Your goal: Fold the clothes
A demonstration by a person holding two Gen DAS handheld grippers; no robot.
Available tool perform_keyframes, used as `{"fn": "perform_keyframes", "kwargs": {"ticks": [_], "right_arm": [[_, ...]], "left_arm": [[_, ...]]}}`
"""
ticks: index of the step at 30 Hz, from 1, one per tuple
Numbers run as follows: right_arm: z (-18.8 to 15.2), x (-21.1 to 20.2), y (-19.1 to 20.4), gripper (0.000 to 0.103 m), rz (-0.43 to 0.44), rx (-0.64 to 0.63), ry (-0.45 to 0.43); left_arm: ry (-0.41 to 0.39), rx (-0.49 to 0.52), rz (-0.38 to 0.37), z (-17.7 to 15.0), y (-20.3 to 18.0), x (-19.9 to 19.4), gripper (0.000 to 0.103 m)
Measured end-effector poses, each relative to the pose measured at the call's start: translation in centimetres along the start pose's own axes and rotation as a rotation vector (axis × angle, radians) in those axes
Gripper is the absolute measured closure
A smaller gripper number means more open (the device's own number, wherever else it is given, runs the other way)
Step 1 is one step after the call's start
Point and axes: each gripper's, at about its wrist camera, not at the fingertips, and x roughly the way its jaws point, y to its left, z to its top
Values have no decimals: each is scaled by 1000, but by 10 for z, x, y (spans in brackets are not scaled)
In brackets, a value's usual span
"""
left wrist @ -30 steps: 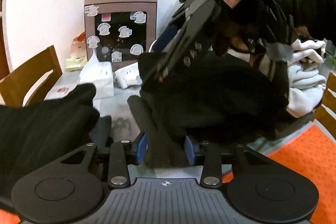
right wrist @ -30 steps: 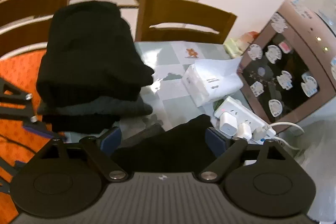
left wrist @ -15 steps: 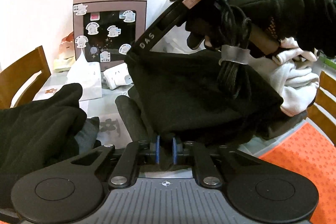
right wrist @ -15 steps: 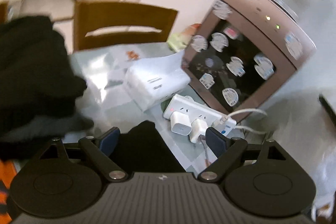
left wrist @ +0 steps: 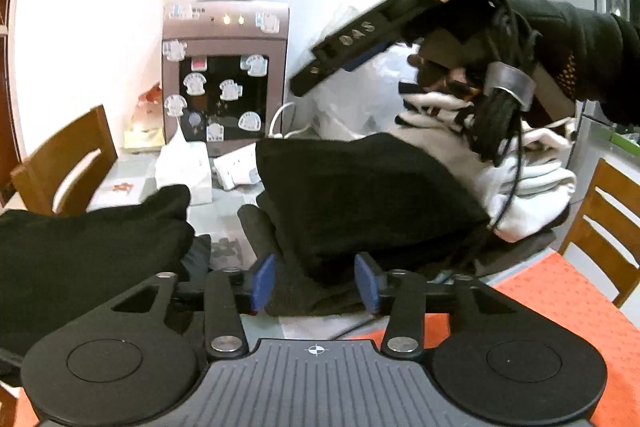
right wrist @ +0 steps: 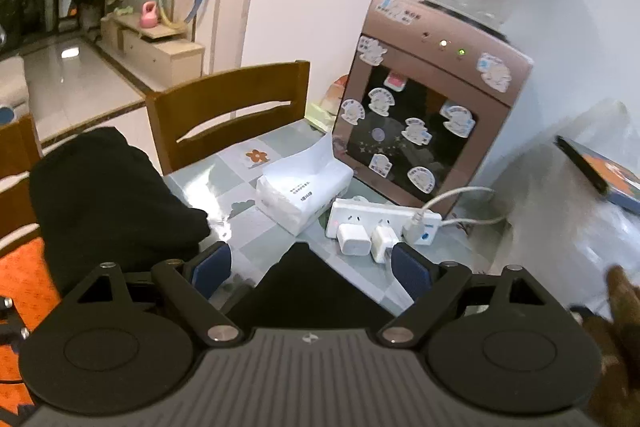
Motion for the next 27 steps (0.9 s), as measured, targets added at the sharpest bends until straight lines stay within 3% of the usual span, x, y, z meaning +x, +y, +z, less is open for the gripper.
{"fn": "perform_keyframes", "kwargs": {"ticks": [9,17,21,27], "right_arm": [[-22,-97,11,10,-51,112,-33],[-56,-186,31,8,-96,228,-62],[-76,-225,48,8,-114,281,-79],[-103,-270,79,7,-134,346,-97]], "left_arm": [[-19,84,-34,1,-19,-85,33],[-46,88,-90,-9,-37,-164,9],[-73,89,-107,-12,-42,-198,4],[-136,86,-54,-13,-41,-241,0]]}}
